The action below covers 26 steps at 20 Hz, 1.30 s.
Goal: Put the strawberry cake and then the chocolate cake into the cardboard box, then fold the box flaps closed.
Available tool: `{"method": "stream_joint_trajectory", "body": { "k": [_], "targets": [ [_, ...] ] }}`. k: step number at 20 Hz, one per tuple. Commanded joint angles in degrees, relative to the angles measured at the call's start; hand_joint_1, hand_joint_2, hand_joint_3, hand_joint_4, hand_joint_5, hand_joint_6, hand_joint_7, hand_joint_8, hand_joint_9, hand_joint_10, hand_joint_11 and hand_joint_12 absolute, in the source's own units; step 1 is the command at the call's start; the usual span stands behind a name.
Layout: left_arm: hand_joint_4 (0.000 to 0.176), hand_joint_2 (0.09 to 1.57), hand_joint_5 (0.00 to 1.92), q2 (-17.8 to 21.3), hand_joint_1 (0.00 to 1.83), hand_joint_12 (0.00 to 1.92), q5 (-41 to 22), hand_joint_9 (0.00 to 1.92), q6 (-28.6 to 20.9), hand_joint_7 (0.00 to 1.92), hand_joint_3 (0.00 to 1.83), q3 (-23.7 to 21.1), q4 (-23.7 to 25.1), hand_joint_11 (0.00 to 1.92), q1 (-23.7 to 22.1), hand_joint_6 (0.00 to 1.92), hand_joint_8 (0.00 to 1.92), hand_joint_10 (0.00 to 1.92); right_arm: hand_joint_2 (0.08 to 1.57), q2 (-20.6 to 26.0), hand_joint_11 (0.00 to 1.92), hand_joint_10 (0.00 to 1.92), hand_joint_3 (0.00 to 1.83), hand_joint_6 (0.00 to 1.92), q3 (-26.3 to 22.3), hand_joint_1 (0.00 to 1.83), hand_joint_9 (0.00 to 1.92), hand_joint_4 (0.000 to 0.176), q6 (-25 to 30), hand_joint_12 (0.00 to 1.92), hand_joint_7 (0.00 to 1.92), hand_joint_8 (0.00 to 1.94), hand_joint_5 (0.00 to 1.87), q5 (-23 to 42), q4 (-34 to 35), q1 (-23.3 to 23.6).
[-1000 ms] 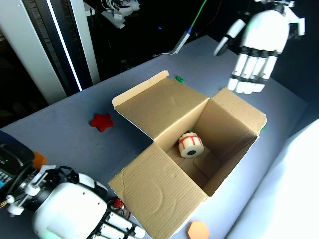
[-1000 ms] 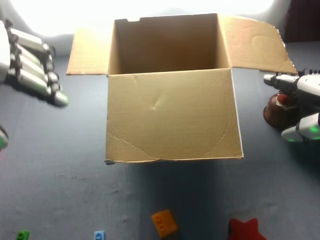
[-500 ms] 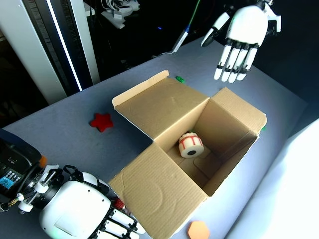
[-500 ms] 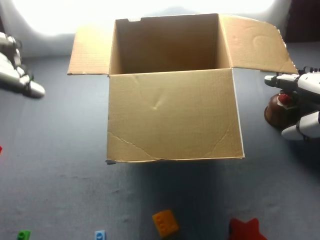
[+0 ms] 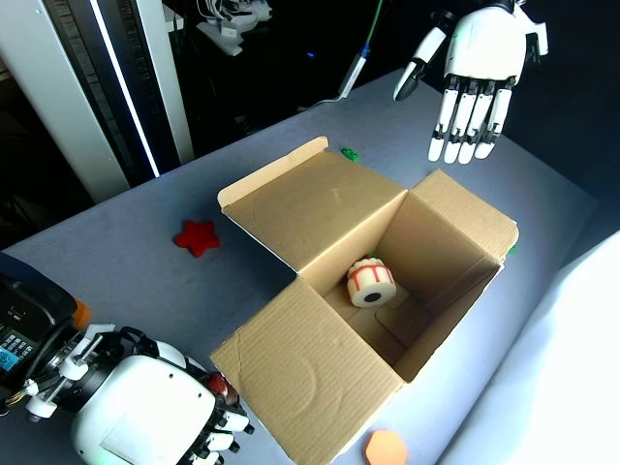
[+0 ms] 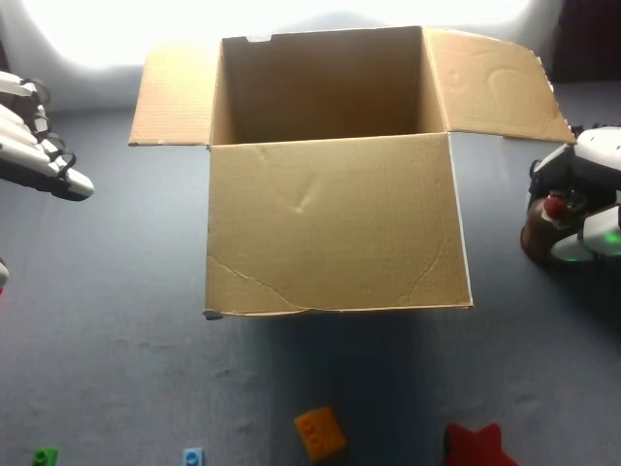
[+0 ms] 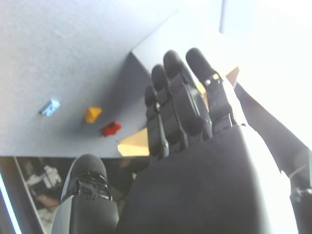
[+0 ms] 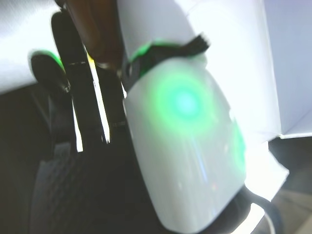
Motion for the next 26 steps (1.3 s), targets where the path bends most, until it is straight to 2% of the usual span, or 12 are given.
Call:
{"method": "stream_joint_trajectory", "body": {
  "k": [1,3,4,8,10,11,13,16,19,22,24,26],
  "targets": [
    [0.0,1.18,0.4,0.3,0.03,1.01,1.0,0.56,0.1,0.53,0.0,0.9,-6.4,0.11,-0.4,0.0,0.0,0.0,1.17,1.4,0.45,1.47,0.0,1.07,0.1,1.36,0.75,0.0,0.3,1.81,0.92,1.11,0.86,5.5,-0.6,1.1],
    [0.0,1.2,0.41,-0.3,0.07,1.05,-0.5,0.55,0.1,0.52,0.0,2.8,-11.4,0.1,-0.5,0.0,0.0,0.0,1.16,2.5,0.48,1.46,0.0,1.05,-0.3,1.36,0.76,0.0,0.6,1.8,0.9,1.13,0.88,5.5,-0.6,2.3],
    [0.0,1.21,0.42,-0.5,0.1,1.09,-0.9,0.56,0.1,0.52,0.0,3.4,-11.9,0.1,-0.5,0.0,0.0,0.0,1.16,3.5,0.48,1.44,0.0,1.02,-0.8,1.36,0.77,0.0,0.7,1.81,0.93,1.11,0.88,5.5,-0.6,3.3],
    [0.0,1.22,0.45,-0.9,0.14,1.15,-1.7,0.56,-0.7,0.54,0.0,4.2,-9.9,0.08,-0.5,0.0,0.0,0.01,1.14,7.8,0.49,1.42,0.0,0.96,-3.3,1.37,0.81,0.0,0.6,1.84,0.98,1.01,0.91,5.5,-0.6,5.9],
    [0.0,1.2,0.45,-1.1,0.16,1.07,-1.7,0.56,-1.7,0.55,0.0,3.5,-7.8,0.1,-0.3,0.0,0.0,0.0,1.15,9.6,0.48,1.45,0.0,1.02,-4.3,1.37,0.78,0.0,0.6,1.88,0.95,1.09,0.87,5.4,-0.8,7.1],
    [0.0,1.19,0.47,-1.1,0.18,1.03,-1.8,0.58,-1.8,0.57,0.0,3.0,-7.9,0.12,-0.2,0.0,0.0,0.0,1.14,10.8,0.49,1.45,0.0,0.95,-4.8,1.36,0.79,0.0,0.6,1.89,0.97,1.07,0.92,5.4,-1.5,8.0],
    [0.0,1.19,0.47,-1.2,0.18,0.97,-2.7,0.58,-1.8,0.58,0.0,2.9,-9.3,0.16,-0.2,0.0,0.0,0.0,1.15,12.2,0.49,1.45,0.0,0.98,-5.0,1.35,0.79,0.0,0.9,1.82,0.92,1.11,0.91,6.5,-4.4,10.4],
    [0.0,1.18,0.44,-2.0,0.17,0.97,-4.4,0.55,-1.8,0.54,0.0,3.5,-9.6,0.13,0.3,0.0,0.0,0.0,1.15,12.4,0.51,1.43,0.0,1.02,-5.0,1.35,0.8,0.0,1.8,1.84,0.96,1.07,0.88,10.6,-12.5,12.9],
    [0.0,1.19,0.42,-3.2,0.12,0.97,-3.7,0.55,-1.8,0.53,0.0,4.5,-10.0,0.14,2.6,0.0,0.0,0.01,1.15,12.2,0.49,1.43,0.0,0.99,-5.1,1.36,0.81,0.0,3.5,1.83,0.98,1.05,0.89,11.4,-13.9,15.2],
    [0.0,1.17,0.44,-5.1,0.18,0.97,-2.8,0.56,-1.6,0.53,0.0,7.7,-10.2,0.15,4.1,0.01,0.0,0.01,1.15,10.8,0.47,1.4,0.0,1.02,-5.2,1.35,0.82,0.0,4.2,1.8,0.96,1.08,0.88,12.2,-17.3,17.8],
    [0.0,1.17,0.45,-6.7,0.18,0.97,-2.5,0.56,-0.5,0.53,0.0,10.7,-14.9,0.14,7.1,0.01,0.0,0.01,1.15,9.6,0.46,1.41,0.0,1.01,-5.2,1.36,0.81,0.0,5.4,1.81,0.98,1.05,0.88,12.6,-19.8,20.2],
    [0.0,1.17,0.44,-7.8,0.17,0.97,-2.5,0.56,0.4,0.52,0.0,12.6,-18.9,0.14,10.0,0.01,0.0,0.0,1.14,8.1,0.45,1.4,0.0,1.0,-5.2,1.36,0.82,0.0,7.3,1.83,1.01,1.0,0.88,14.9,-25.6,21.7]
  ]
}}
